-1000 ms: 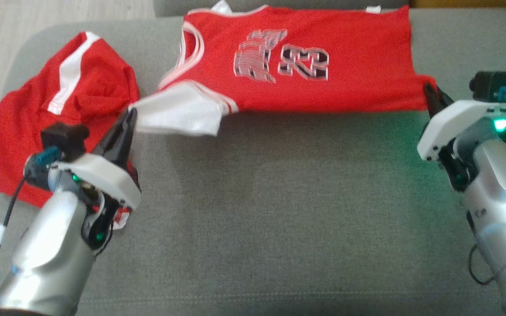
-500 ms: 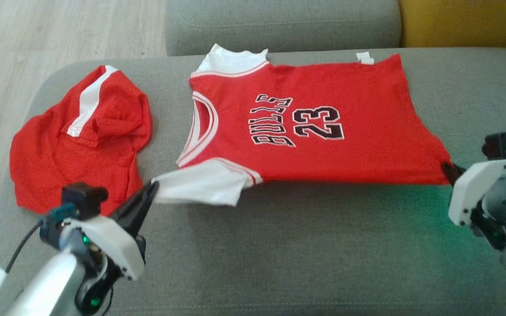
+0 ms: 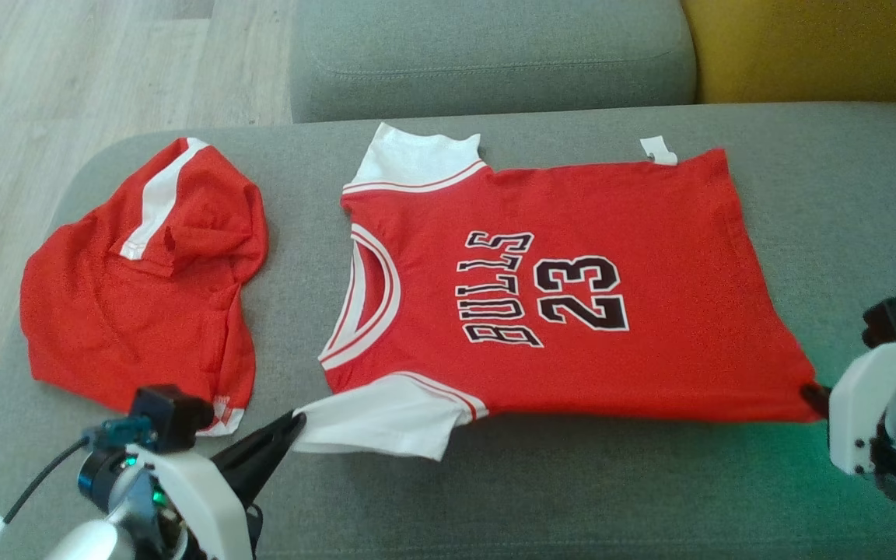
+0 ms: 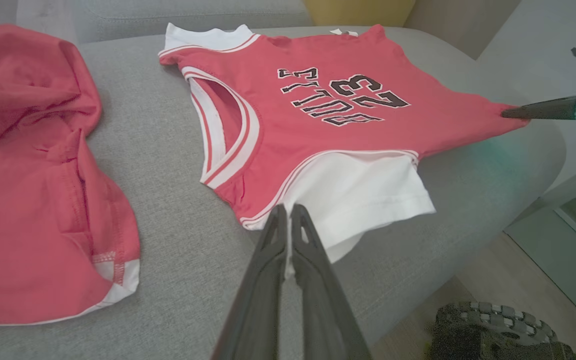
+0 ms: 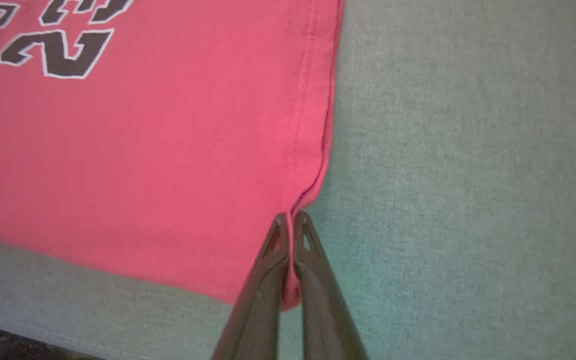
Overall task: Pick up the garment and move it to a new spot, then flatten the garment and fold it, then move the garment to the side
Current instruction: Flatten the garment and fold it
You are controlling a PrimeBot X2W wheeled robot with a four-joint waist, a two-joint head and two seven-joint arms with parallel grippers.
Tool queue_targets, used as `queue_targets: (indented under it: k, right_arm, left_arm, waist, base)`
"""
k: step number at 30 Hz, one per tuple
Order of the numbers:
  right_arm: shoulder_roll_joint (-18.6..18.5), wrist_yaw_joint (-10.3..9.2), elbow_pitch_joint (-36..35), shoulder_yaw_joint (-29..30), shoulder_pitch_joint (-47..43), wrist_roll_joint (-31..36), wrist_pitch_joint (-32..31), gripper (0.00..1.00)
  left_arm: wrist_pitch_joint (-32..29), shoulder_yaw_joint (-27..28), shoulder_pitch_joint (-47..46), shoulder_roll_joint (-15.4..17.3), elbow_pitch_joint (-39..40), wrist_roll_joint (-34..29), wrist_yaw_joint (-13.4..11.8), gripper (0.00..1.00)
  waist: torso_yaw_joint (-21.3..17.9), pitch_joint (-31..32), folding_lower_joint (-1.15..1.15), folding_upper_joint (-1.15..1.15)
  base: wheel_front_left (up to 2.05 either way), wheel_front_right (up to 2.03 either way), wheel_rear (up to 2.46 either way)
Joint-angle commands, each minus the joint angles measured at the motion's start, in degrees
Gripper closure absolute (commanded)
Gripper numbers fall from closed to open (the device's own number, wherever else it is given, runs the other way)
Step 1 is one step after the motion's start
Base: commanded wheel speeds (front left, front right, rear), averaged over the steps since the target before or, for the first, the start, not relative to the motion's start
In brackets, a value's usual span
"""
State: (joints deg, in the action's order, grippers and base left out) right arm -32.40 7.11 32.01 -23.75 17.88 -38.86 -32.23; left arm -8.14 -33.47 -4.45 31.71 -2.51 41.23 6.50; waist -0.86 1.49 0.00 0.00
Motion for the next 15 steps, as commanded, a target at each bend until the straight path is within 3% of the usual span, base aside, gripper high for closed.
queue_targets:
  k: [1,7,15]
  right_arm:
    - [-2.79,0.37,-2.58,0.77,-0.35,-0.3,-1.31,1.0]
    - [-2.35,0.37,-6.39,5.43,-1.16,1.33,-3.72,1.0]
    - [1.43,0.37,-9.11,10.82,1.66,6.08,-6.26,1.0]
  left_arm:
    - [-0.59,2.72,-2.25,2.85,2.96,0.49,-0.56,1.0]
    - [-1.97,2.98,-3.11,4.09,6.7,-0.6,-2.0,1.0]
    - [-1.29,2.62,-10.25,2.84,4.7,-4.16,-2.0,1.0]
  waist:
    - [0.0,-0.14,0.0,0.0]
    - [-0.25,-1.38,0.0,0.0]
    - [-0.62,-4.42,0.0,0.0]
  base:
    - [0.0,0.0,0.0]
    - [0.0,0.0,0.0]
    - [0.0,0.0,0.0]
